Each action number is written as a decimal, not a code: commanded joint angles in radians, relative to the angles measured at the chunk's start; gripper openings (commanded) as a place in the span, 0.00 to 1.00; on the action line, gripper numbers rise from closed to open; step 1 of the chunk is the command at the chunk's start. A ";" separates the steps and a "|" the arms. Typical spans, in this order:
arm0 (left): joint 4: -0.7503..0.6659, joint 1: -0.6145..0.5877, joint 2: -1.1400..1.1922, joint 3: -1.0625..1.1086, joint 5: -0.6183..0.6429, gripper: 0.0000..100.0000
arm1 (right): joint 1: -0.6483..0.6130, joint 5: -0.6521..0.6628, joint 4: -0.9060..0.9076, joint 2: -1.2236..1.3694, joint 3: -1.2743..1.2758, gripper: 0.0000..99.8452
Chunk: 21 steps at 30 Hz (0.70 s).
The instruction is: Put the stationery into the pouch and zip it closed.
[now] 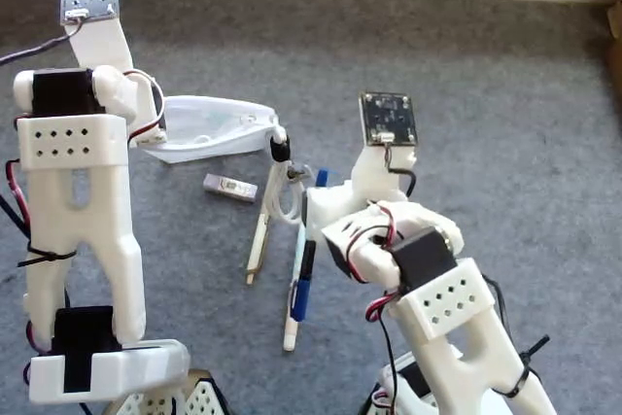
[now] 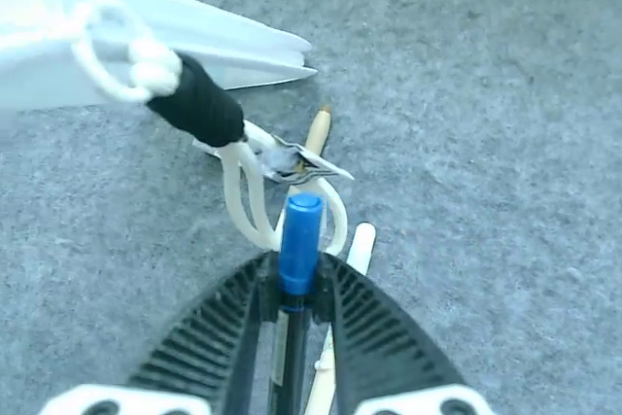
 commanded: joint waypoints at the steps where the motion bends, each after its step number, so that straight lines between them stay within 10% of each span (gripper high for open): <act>1: -0.011 -0.007 -0.001 0.010 0.006 0.01 | -0.045 -0.002 -0.027 -0.064 -0.030 0.01; 21: -0.068 -0.007 -0.010 0.076 0.006 0.01 | -0.196 0.305 -0.332 -0.168 -0.028 0.01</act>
